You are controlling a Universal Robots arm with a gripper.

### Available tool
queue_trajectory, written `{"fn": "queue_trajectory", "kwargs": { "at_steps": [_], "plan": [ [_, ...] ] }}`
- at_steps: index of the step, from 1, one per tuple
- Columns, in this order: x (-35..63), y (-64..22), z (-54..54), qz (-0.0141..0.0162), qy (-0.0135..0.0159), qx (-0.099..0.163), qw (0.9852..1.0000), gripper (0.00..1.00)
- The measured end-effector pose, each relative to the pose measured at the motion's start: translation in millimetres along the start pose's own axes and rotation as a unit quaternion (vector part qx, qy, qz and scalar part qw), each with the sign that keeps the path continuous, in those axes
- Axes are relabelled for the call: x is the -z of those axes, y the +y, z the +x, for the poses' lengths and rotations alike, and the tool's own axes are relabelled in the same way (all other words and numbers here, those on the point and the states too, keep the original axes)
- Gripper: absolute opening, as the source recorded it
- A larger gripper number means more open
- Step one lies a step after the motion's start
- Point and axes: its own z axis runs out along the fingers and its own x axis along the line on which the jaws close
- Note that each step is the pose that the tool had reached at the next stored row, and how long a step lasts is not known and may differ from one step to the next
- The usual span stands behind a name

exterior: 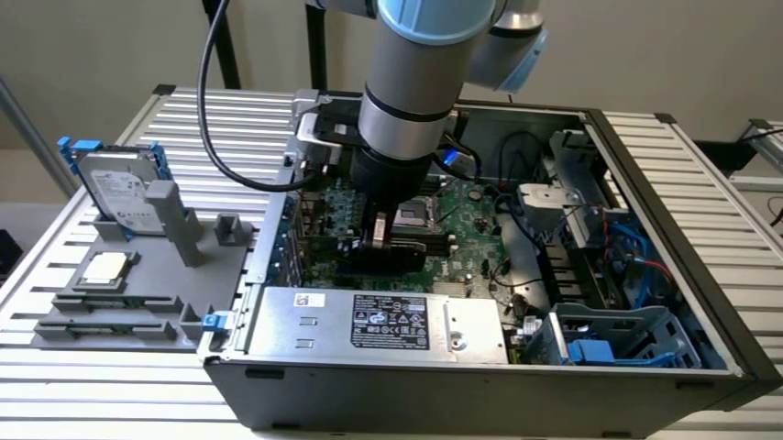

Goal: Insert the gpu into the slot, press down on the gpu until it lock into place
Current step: 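Insert the gpu into the slot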

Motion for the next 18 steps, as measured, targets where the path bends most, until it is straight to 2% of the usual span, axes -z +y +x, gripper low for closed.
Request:
{"fn": "queue_trajectory", "kwargs": {
  "at_steps": [9,10,11,12,13,18],
  "plan": [
    [-1.6,-0.3,0.0,-0.0002,-0.0001,0.000,1.0000,0.26],
    [-1.0,-0.3,0.0,-0.0001,-0.0004,0.000,1.0000,0.26],
    [-0.6,-0.2,-0.4,0.0004,-0.0022,0.000,1.0000,0.27],
    [2.6,0.2,-0.4,0.0000,-0.0010,0.000,1.0000,0.27],
    [6.8,0.8,-0.4,-0.0003,-0.0002,0.000,1.0000,0.32],
    [29.0,3.6,-1.6,-0.0006,-0.0001,0.000,1.0000,0.32]
  ]
}}
